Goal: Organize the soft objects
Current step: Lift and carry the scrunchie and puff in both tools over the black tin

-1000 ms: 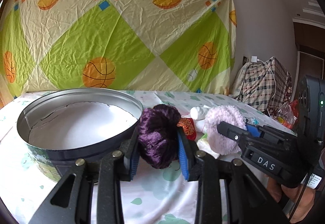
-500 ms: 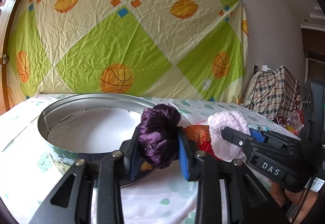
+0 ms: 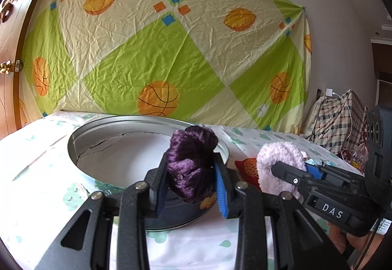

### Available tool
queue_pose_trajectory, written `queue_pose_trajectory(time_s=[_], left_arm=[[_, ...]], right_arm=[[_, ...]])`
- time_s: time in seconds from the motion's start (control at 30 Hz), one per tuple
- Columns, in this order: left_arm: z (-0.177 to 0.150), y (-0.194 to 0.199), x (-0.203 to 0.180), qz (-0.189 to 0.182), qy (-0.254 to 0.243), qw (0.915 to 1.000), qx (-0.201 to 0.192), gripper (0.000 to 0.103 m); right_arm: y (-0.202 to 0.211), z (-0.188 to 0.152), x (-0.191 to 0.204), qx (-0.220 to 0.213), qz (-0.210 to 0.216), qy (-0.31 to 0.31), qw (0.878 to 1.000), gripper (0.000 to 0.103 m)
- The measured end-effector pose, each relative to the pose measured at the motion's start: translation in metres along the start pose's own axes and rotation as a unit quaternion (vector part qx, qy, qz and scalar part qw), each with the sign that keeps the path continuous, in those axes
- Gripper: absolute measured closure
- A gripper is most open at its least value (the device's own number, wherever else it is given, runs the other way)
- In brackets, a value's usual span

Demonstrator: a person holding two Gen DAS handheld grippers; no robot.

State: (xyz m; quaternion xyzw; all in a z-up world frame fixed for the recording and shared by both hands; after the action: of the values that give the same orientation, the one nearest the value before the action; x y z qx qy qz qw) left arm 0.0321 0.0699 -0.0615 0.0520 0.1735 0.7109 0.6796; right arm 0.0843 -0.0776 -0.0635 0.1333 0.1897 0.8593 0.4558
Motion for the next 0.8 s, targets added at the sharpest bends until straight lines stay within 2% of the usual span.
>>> queue_pose_trajectory(time_s=[0.47, 0.67, 0.8], left_arm=[[0.003, 0.003, 0.026, 0.023, 0.017, 0.9996, -0.002, 0.071], [0.008, 0.0, 0.03, 0.026, 0.01, 0.9996, 0.01, 0.071], [0.015, -0.006, 0.035, 0.026, 0.001, 0.9993, 0.026, 0.071]], right_arm=[[-0.008, 0.003, 0.019, 0.009, 0.032, 0.012, 0.999, 0.071], [-0.013, 0.009, 0.027, 0.012, 0.038, 0.029, 0.999, 0.071], [-0.018, 0.019, 0.029, 0.022, 0.062, 0.021, 0.998, 0.071]])
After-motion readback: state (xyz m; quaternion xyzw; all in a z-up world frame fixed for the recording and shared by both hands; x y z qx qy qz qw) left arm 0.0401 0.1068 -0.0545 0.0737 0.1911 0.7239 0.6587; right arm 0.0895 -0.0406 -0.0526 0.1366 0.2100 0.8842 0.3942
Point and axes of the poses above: each gripper's, at about its wrist camera, not at the fingertips, and y roughly against the way its jaws point, x to its left, z to its top, the point moved 6 cm from there along -y, roughly the way its jaws point, and after that the axes turned 5 degrees about x, right-handed, at the moved point
